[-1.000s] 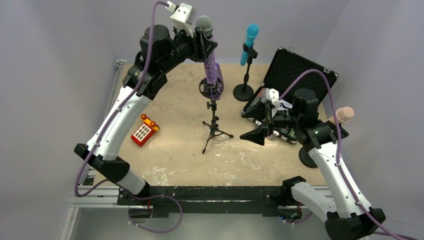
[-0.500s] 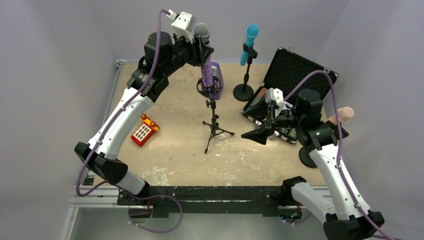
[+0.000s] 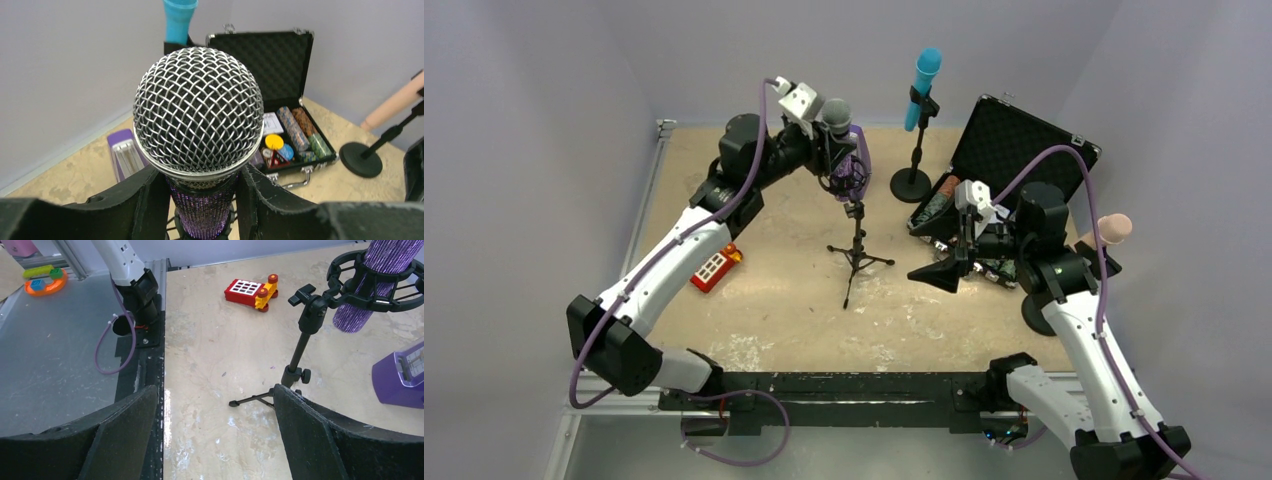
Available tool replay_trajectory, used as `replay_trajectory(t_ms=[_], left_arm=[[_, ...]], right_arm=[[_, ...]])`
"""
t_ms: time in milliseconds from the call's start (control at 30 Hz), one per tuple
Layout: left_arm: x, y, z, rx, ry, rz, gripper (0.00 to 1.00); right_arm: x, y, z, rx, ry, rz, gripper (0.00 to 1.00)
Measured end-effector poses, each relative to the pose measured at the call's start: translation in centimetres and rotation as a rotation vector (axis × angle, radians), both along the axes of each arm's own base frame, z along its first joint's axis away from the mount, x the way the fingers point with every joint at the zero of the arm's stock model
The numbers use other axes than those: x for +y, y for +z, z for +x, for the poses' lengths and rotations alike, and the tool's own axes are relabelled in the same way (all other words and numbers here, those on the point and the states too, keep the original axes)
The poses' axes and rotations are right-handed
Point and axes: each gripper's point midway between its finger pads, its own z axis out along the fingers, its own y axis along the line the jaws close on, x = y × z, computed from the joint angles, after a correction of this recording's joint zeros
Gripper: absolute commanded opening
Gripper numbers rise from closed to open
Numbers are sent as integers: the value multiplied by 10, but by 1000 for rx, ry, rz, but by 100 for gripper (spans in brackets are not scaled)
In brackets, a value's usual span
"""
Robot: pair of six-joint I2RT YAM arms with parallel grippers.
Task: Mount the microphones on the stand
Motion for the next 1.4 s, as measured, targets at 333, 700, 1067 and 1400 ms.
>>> replay_trajectory(t_ms=[333,700,1067,1400], left_arm=[[-1,-58,-8,12,-36,37,65],[37,-4,-35,72,97,-7,94],[138,23,-163,68,246,-79,99],[206,-7,-230,125,405,-97,99]], right_arm=[[0,-5,-3,8,17,-2,90],[-13,13,0,-73,-53,-110,94],[-70,56,21,-131,-595,-136,99],[-117,118,-17,-244,-883,51,99]])
